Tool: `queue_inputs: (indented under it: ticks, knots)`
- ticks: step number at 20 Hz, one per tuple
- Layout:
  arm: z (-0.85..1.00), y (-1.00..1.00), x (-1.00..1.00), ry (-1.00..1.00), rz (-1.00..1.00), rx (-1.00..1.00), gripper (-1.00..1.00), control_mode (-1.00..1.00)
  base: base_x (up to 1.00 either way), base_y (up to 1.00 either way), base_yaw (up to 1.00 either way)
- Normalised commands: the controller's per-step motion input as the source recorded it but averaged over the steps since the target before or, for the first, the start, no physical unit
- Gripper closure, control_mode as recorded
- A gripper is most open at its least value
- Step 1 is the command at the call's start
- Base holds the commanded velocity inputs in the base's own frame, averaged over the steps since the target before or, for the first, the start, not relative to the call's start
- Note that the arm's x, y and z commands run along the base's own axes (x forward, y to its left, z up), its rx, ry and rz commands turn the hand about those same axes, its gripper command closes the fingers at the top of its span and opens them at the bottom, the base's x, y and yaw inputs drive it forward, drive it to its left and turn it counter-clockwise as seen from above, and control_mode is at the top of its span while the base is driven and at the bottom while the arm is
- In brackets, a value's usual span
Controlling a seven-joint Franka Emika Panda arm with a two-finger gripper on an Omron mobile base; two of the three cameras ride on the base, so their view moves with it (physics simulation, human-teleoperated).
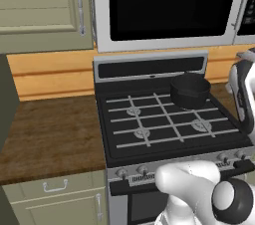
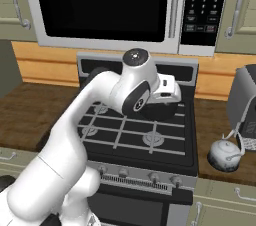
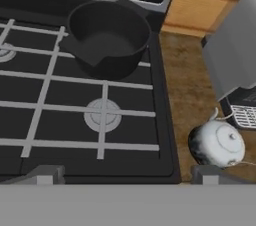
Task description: Pick the kettle from the counter and place it on a stove burner. Then turn the burner on.
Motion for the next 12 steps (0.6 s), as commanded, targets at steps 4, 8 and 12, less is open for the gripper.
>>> queue_inputs:
  ticks: [4,8,12]
  knots:
    - [0.00,-0.24,0.08,0.00,0.00,0.03,-1.00,-1.00,0.00,0.00,0.00]
    - [-0.02,-0.30,0.30,-0.04,-0.02,0.10,-1.00,-1.00,0.00,0.00,0.00]
    - [0.00,-0.21,0.52,0.01,-0.10,0.04,-1.00,-1.00,0.00,0.00,0.00]
